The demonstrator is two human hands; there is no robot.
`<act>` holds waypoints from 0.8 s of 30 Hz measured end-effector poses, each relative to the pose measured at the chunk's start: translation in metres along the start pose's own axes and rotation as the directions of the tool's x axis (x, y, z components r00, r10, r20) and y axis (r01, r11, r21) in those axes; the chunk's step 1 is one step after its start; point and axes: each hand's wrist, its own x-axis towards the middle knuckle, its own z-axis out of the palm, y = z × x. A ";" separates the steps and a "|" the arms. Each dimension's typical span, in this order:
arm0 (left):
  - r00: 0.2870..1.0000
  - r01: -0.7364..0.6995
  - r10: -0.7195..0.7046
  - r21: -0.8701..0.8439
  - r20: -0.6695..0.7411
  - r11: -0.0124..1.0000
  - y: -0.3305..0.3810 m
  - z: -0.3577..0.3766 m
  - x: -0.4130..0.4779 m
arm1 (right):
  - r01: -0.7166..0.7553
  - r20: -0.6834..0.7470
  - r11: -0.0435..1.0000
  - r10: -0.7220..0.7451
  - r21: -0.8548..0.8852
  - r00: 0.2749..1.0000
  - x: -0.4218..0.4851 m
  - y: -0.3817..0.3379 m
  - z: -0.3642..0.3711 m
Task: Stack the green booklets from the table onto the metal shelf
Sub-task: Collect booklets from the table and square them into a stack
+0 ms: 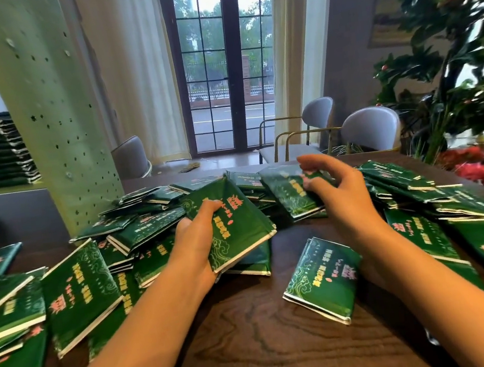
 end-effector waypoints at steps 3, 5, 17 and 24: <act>1.000 -0.009 0.009 -0.009 0.008 1.000 -0.001 0.001 -0.002 | 0.018 0.051 0.980 -0.029 0.196 0.998 -0.007 -0.008 0.007; 1.000 -0.016 0.016 0.001 0.010 1.000 -0.003 0.001 -0.001 | 0.020 0.143 0.971 -0.056 0.238 0.988 -0.014 -0.009 0.014; 0.988 -0.006 0.020 -0.095 0.151 0.995 -0.007 0.011 -0.011 | 0.315 0.403 0.918 -0.201 -0.240 0.893 -0.041 -0.002 0.042; 0.997 -0.053 0.053 0.000 0.057 0.999 -0.009 0.013 -0.014 | 0.449 0.498 0.797 -0.220 -0.404 0.839 -0.037 -0.009 0.035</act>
